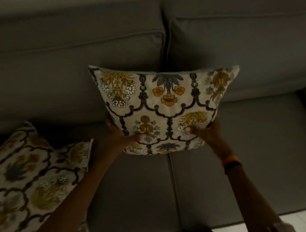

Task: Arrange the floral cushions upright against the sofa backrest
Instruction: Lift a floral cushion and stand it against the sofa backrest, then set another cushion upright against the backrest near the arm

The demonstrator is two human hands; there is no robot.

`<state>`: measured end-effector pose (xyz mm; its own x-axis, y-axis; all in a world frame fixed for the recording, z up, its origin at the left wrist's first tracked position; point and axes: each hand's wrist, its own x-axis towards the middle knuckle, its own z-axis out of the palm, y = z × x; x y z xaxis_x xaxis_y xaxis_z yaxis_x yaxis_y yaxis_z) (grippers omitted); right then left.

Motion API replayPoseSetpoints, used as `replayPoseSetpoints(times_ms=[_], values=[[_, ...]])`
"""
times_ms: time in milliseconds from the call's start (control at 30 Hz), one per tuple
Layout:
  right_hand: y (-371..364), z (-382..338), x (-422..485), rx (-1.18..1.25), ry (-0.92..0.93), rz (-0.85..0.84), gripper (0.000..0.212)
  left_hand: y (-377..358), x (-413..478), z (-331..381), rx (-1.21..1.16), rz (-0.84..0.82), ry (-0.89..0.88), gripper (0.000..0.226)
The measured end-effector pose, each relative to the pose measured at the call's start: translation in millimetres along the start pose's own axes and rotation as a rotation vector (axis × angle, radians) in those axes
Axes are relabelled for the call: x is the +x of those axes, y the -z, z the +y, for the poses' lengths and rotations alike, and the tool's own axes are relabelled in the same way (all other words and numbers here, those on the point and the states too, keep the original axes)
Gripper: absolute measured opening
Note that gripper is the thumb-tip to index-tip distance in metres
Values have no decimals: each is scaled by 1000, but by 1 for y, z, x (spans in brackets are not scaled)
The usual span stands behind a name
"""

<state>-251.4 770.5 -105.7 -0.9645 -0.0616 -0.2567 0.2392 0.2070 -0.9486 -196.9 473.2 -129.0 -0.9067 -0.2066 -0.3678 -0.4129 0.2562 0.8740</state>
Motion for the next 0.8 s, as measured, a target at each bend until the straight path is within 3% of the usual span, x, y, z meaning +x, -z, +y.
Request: replayPoseSetpoints(times_ms=[200,400,533,600,700,800], values=[[13,68,64,-125,-9,-43,95,-53,37,-40,-56,130,-25,104],[-12,83,39,-66,-3,89,107,-40,35,-53,54,173,-39,121],[-71,94,-26,-141,-259,297,102,-6,-7,-57,36,166,57,116],[-124,98,-57,-220,-368,217,87,30,-34,-68,108,204,-28,114],[-218,88,-93,-305,-319,3,63,101,-65,-92,371,232,-114,100],[-318,59,-125,-242,-266,-70,51,191,-85,-125,559,313,-119,85]])
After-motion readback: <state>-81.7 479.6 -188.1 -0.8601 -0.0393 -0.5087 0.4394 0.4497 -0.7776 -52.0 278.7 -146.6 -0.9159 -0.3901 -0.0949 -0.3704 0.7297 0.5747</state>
